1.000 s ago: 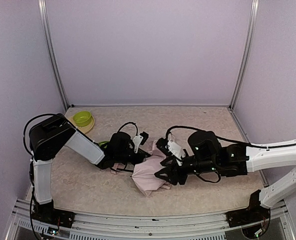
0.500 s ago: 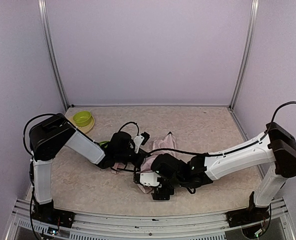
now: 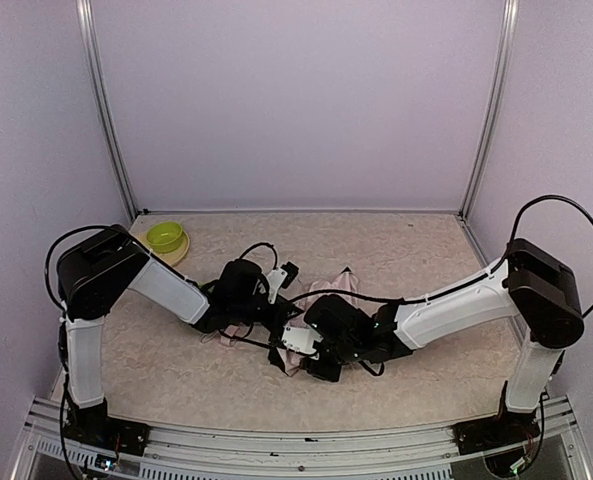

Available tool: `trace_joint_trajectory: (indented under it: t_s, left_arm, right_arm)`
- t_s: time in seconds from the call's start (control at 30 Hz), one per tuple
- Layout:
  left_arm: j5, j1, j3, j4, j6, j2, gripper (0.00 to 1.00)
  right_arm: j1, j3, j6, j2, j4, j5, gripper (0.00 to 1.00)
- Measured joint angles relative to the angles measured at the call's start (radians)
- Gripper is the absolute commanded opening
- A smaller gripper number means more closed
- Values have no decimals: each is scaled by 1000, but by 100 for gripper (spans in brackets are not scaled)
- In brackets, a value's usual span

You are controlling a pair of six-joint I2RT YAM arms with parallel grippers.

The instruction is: Put away the umbrella

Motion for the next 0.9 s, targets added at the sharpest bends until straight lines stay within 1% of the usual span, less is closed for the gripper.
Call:
trace_joint_trajectory:
  t_s: [0.03, 0.07, 0.1, 0.17, 0.23, 0.3, 0.43, 0.5, 0.53, 0.6, 0.63, 0.7, 0.8, 0.9]
  left_arm:
    - [7, 14, -11, 1, -11, -9, 61]
    - [14, 32, -31, 4, -29, -28, 70]
    - [16, 48, -52, 6, -45, -50, 76]
    - [15, 87, -116, 24, -79, -126, 84]
    - [-5, 116, -163, 41, -103, -212, 86]
    - [-45, 127, -203, 63, -116, -325, 86]
    - [-127, 100, -267, 101, -99, -559, 80]
    - [-195, 42, -286, 89, -54, -666, 78]
    - [-234, -15, -290, 68, -18, -718, 78]
    - [-275, -112, -294, 39, 39, -774, 78]
    - [-305, -185, -303, 18, 84, -805, 79]
    - [-320, -292, -333, -20, 168, -851, 83]
    - [-327, -428, -386, -131, 353, -893, 86]
    - [-326, -518, -391, -257, 497, -877, 88]
  right_arm:
    - [-9, -5, 27, -3, 6, -34, 30]
    - [-17, -13, 53, -9, 15, -69, 29]
    - [-23, -22, 74, -16, 23, -95, 28]
    - [-39, -54, 131, -37, 45, -172, 27]
    - [-52, -80, 187, -51, 60, -238, 27]
    - [-70, -100, 246, -58, 79, -309, 27]
    - [-116, -126, 351, -60, 118, -444, 25]
    - [-144, -138, 393, -59, 138, -511, 24]
    - [-159, -141, 412, -58, 142, -544, 23]
    - [-182, -143, 438, -53, 150, -597, 23]
    - [-192, -143, 447, -49, 154, -620, 23]
    - [-215, -143, 465, -34, 164, -682, 22]
    - [-236, -131, 474, -7, 163, -761, 17]
    - [-239, -113, 475, 18, 156, -841, 17]
